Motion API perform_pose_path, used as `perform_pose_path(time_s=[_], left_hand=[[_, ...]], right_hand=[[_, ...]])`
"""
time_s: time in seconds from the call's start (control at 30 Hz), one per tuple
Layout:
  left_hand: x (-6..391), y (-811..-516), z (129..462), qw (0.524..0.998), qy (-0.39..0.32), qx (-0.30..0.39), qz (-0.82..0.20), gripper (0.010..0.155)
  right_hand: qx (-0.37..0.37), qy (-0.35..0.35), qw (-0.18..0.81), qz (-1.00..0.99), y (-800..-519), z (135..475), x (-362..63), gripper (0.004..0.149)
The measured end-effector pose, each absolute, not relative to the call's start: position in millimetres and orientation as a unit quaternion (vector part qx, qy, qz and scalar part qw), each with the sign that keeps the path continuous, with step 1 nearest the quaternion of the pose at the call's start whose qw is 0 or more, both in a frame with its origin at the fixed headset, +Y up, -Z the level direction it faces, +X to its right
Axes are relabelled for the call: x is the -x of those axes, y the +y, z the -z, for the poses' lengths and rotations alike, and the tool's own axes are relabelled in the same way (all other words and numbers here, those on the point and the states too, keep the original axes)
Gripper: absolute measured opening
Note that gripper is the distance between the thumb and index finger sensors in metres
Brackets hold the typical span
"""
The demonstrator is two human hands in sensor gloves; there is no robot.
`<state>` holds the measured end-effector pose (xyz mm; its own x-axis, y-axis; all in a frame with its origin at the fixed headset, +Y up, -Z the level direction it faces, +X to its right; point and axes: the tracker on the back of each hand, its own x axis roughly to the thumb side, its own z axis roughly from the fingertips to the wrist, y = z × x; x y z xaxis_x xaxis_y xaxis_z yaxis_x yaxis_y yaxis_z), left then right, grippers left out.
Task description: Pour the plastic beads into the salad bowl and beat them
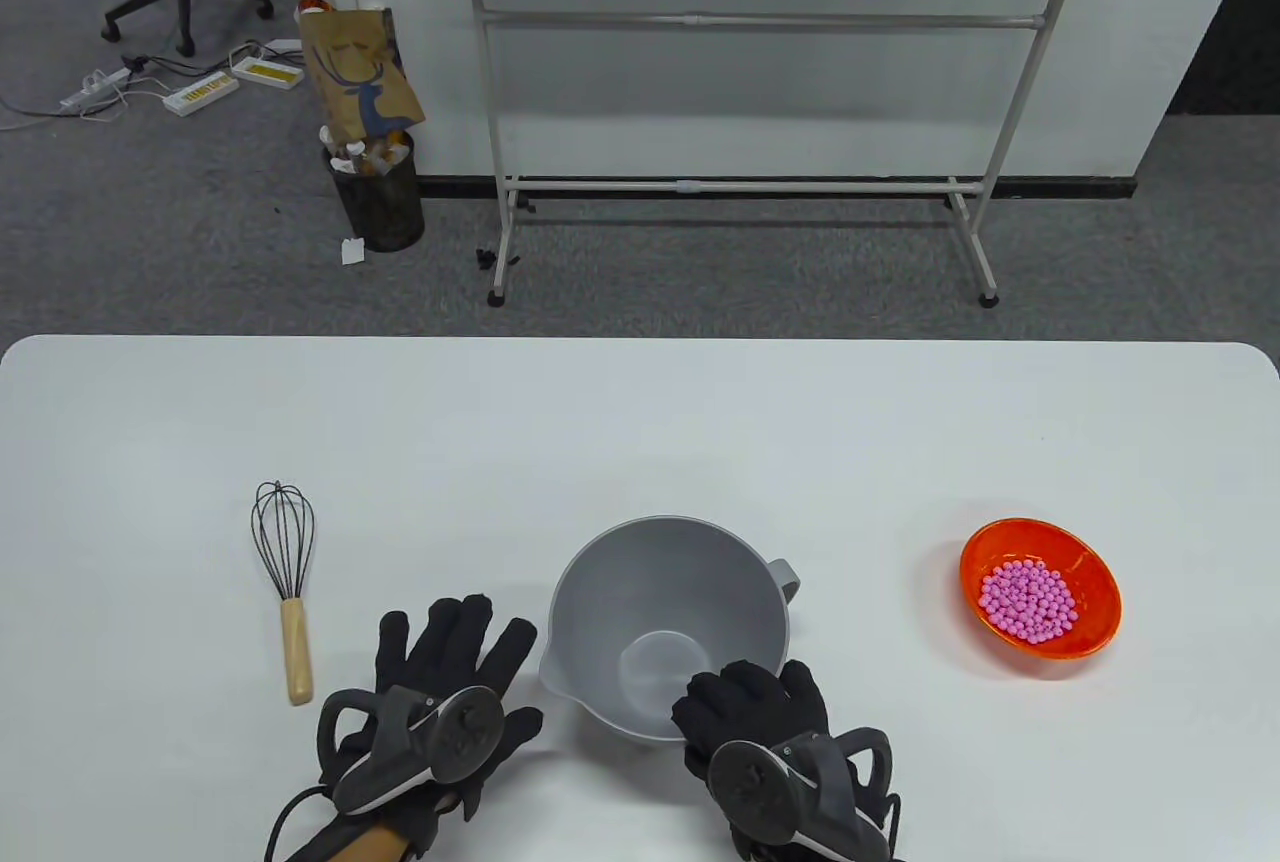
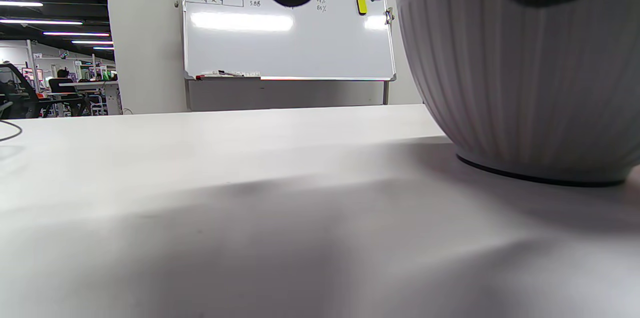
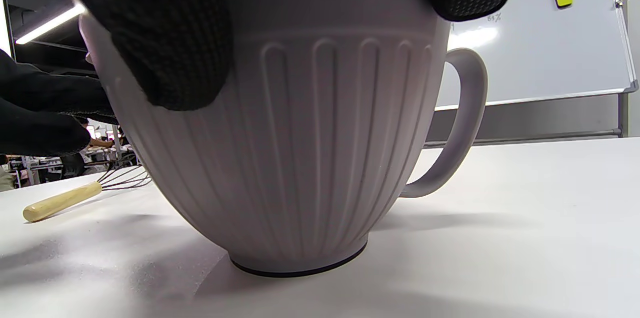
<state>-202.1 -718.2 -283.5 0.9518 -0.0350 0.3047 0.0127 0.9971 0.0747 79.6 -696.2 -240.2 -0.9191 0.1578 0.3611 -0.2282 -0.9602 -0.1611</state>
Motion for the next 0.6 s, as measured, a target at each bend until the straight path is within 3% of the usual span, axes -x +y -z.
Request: perform_pose_path(time_s=[0.37, 0.6], left_hand=[[202.9, -718.3, 284.3, 0.987, -0.153, -0.039, 0.006, 0.076], [206.4, -716.8, 285.0, 0.988, -0.149, -0.041, 0.001, 0.076]], right_hand=[[-0.151, -0.090, 0.203, -0.963, -674.1, 244.4, -108.6, 0.064], [-0.006, -0.115, 0.298, -0.948, -656.6, 267.0, -176.8, 0.069]])
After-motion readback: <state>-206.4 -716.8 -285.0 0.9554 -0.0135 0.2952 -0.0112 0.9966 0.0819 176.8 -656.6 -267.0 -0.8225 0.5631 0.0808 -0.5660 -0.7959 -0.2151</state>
